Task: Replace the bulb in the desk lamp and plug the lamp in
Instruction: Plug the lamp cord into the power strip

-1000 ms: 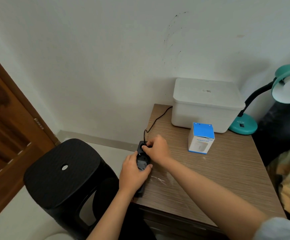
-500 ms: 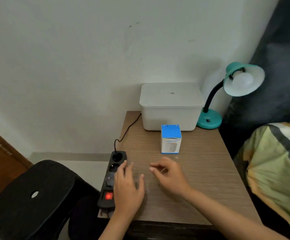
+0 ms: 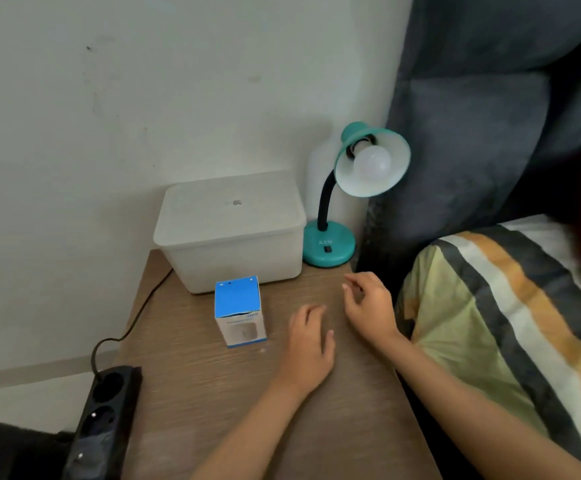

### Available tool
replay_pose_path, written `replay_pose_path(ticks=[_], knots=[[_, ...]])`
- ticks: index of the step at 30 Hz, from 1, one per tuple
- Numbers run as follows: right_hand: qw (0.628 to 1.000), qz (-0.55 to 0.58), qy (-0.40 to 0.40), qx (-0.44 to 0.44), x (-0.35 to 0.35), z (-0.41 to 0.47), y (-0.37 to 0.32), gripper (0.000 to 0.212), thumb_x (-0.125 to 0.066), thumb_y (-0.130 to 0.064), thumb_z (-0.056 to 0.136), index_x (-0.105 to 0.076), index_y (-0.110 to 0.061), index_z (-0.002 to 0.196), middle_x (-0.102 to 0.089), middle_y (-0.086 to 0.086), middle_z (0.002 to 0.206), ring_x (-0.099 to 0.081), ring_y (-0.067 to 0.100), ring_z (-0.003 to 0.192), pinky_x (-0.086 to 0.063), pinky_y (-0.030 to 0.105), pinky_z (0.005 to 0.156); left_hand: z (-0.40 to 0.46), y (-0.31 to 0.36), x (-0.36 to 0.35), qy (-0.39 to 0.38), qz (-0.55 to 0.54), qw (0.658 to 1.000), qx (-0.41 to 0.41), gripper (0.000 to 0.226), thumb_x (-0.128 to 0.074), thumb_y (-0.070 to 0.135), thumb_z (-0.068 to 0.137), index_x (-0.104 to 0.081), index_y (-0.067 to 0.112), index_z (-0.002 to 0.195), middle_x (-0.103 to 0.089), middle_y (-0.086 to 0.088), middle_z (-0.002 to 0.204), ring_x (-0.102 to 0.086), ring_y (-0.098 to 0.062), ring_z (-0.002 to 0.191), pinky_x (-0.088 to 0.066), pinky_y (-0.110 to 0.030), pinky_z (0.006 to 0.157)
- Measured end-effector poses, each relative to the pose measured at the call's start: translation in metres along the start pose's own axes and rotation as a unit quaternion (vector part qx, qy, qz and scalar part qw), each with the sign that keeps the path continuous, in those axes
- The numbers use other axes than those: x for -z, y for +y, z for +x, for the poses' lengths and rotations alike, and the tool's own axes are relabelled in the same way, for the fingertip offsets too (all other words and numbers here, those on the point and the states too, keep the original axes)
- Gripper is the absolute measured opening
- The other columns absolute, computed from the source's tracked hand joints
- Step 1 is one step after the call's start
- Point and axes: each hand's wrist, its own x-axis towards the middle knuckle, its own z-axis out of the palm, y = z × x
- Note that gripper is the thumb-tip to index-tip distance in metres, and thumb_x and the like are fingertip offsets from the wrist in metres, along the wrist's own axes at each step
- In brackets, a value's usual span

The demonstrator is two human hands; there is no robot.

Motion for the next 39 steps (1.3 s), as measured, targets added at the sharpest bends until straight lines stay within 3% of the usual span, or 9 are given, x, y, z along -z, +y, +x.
replay_pose_path(ticks=[4,8,15,19,21,31,39], knots=[[0.999,-0.01,-0.03,-0.02,-0.022,0.036,0.011,0.036,-0.06,-0.015,0.087,-0.059,-0.007,0.122,-0.058,0.01,0.129,-0.05,0.023,0.125,-0.034,0.027,0.108,0.04,-0.014,-0.012,-0.076,0.108,0.99,0.038,0.061,-0.048,0.037,0.09,-0.029,0.012,0.143,-0.023,-0.01,0.154,-0.021,-0.025,0.141,-0.019,-0.046,0.116],[0.998,-0.003,-0.067,-0.008,-0.04,0.062,0.014,0.045,-0.058,-0.016,0.091,-0.049,-0.009,0.134,-0.041,0.011,0.148,-0.028,0.024,0.143,-0.017,0.023,0.113,0.046,-0.028,-0.021,-0.097,0.153,0.981,0.076,0.071,-0.04,0.053,0.089,-0.022,0.015,0.146,-0.011,-0.003,0.159,-0.01,-0.019,0.146,-0.008,-0.049,0.117],[0.997,0.005,-0.078,-0.017,-0.06,0.072,0.026,0.044,-0.059,-0.009,0.09,-0.05,-0.005,0.132,-0.046,0.013,0.144,-0.03,0.025,0.142,-0.016,0.022,0.112,0.048,-0.032,-0.024,-0.063,0.132,0.985,0.088,0.07,-0.041,0.055,0.087,-0.026,0.019,0.145,-0.017,0.002,0.157,-0.012,-0.014,0.145,-0.008,-0.044,0.117],[0.998,0.011,-0.052,-0.025,-0.064,0.073,0.03,0.035,-0.057,-0.007,0.089,-0.057,-0.001,0.124,-0.05,0.014,0.14,-0.035,0.027,0.139,-0.023,0.026,0.111,0.048,-0.033,-0.027,-0.055,0.166,0.98,0.097,0.078,-0.029,0.062,0.078,-0.029,0.02,0.143,-0.018,0.003,0.157,-0.015,-0.014,0.145,-0.011,-0.041,0.117],[0.999,0.006,-0.05,-0.018,-0.065,0.072,0.03,0.034,-0.057,-0.006,0.089,-0.057,0.0,0.123,-0.05,0.014,0.14,-0.035,0.028,0.139,-0.026,0.03,0.113,0.048,-0.032,-0.027,-0.058,0.168,0.979,0.101,0.074,-0.035,0.06,0.081,-0.028,0.02,0.144,-0.017,0.004,0.157,-0.015,-0.014,0.145,-0.01,-0.04,0.117],[0.998,-0.032,-0.061,0.003,-0.064,0.071,0.029,0.046,-0.054,-0.011,0.091,-0.047,-0.008,0.136,-0.047,0.009,0.142,-0.032,0.022,0.139,-0.019,0.019,0.106,0.05,-0.03,-0.025,-0.061,0.17,0.978,0.104,0.07,-0.042,0.056,0.085,-0.028,0.021,0.144,-0.019,0.003,0.157,-0.016,-0.014,0.144,-0.01,-0.041,0.118],[0.998,-0.034,-0.055,0.013,-0.063,0.071,0.03,0.045,-0.054,-0.012,0.091,-0.047,-0.007,0.135,-0.048,0.008,0.14,-0.034,0.022,0.138,-0.033,0.03,0.107,0.049,-0.031,-0.026,-0.059,0.176,0.977,0.101,0.073,-0.036,0.059,0.081,-0.03,0.02,0.143,-0.02,0.004,0.157,-0.019,-0.015,0.143,-0.011,-0.041,0.117]])
